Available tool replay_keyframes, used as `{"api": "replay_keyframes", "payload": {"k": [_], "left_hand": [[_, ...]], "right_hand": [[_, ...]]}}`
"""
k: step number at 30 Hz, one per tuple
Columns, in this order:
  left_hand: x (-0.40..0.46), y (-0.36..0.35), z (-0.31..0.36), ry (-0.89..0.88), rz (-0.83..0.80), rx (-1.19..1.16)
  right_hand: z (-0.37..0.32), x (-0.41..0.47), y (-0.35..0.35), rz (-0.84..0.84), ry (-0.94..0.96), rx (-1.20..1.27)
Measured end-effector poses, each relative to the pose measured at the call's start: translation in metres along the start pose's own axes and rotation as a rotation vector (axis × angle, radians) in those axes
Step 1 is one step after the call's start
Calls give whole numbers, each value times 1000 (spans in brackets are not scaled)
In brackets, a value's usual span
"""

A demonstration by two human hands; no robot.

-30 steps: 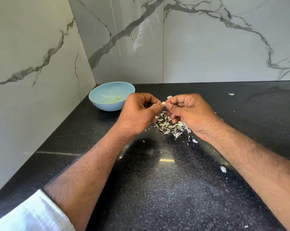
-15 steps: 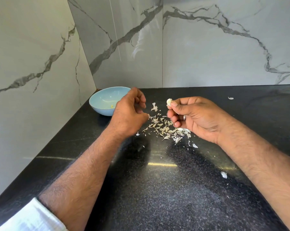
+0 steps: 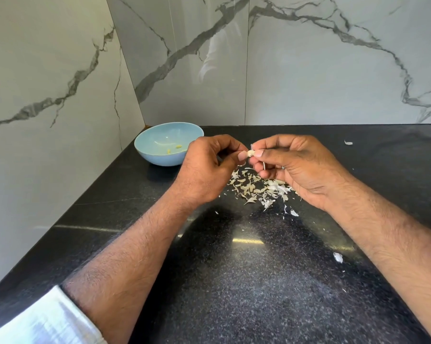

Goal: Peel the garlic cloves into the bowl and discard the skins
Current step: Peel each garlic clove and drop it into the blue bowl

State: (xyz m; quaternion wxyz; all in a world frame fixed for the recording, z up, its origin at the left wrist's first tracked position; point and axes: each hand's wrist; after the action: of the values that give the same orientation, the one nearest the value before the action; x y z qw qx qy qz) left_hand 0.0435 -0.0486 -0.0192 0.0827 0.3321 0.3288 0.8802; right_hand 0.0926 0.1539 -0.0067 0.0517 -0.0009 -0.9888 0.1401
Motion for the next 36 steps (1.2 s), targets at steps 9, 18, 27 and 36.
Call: {"api": "replay_keyframes", "payload": {"k": [9, 18, 27, 36], "left_hand": [[-2, -2, 5, -38, 53, 49], [-1, -2, 6, -95, 59, 208], [-2, -9, 14, -56, 92, 322], [-1, -5, 12, 24, 44, 253]], "right_hand": [[4, 1, -2, 56, 105, -19], [13, 3, -6, 97, 212, -187], [19, 3, -9, 166, 221, -259], [10, 1, -6, 55, 36, -128]]}}
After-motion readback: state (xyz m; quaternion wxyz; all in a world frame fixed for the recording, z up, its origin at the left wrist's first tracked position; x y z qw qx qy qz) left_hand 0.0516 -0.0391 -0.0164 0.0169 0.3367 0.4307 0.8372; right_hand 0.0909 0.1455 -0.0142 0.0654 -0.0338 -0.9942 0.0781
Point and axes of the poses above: each hand's wrist, its own x-axis towards the middle knuckle, its own y-axis out of the back of the hand, z = x × y, and after that the axes turned 12 degrees about x, right-handed
